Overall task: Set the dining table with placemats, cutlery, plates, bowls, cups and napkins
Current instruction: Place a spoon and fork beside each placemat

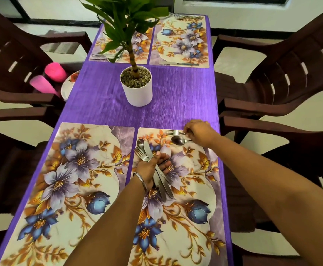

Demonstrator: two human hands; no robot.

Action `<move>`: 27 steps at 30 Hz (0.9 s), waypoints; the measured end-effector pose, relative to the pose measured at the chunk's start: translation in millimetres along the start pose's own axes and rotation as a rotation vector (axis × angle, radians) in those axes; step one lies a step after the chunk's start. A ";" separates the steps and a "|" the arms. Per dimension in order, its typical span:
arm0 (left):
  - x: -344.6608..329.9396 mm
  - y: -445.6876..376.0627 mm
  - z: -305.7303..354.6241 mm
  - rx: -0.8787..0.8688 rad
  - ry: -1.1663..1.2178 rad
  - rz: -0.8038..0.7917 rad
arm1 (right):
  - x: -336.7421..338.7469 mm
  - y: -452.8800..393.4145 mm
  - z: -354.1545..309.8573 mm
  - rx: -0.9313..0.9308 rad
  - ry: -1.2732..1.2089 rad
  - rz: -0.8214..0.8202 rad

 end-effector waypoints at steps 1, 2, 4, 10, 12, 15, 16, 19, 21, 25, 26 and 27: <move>0.3 -0.3 -0.1 -0.004 -0.006 0.002 | -1.0 -2.2 1.8 -0.028 -0.001 -0.017; 0.5 -0.3 -0.2 -0.005 -0.009 0.001 | -2.1 -4.4 3.5 -0.057 0.004 -0.037; 1.2 -1.1 -0.4 -0.003 -0.004 -0.003 | -4.7 -8.0 5.1 -0.103 0.021 -0.087; 1.1 -1.9 -1.6 0.011 -0.003 -0.007 | -4.4 -8.3 0.5 -0.111 0.165 -0.091; 1.0 -1.4 -1.6 0.014 0.000 -0.008 | -0.9 -3.2 -3.7 -0.095 0.217 -0.023; 0.9 -0.9 -1.6 0.018 0.007 -0.011 | 0.6 6.1 -12.4 -0.044 0.328 0.119; 0.7 -0.8 -1.5 0.018 0.006 -0.011 | -0.7 8.6 -13.9 -0.026 0.360 0.155; 0.8 -0.6 -1.4 0.016 -0.001 -0.009 | -2.6 13.5 -16.0 0.032 0.391 0.172; 0.8 -0.1 -0.9 0.010 -0.011 -0.002 | 0.2 15.3 -21.3 0.132 0.390 0.199; -0.7 0.7 0.0 0.003 0.000 0.003 | 4.2 13.8 -22.6 0.155 0.328 0.138; -0.5 0.6 0.0 0.005 0.004 0.003 | 5.2 12.7 -21.5 0.125 0.323 0.108; -0.4 0.6 -0.2 0.007 0.007 0.003 | 5.4 10.7 -18.8 0.112 0.305 0.089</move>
Point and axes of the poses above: each hand's wrist, its own y-axis away from the middle knuckle, its own x-axis out of the back of the hand, z = x × y, the point moved 7 cm from there along -y, towards the middle knuckle, and after that the axes turned 3 degrees about -z, right-handed, at the moved point
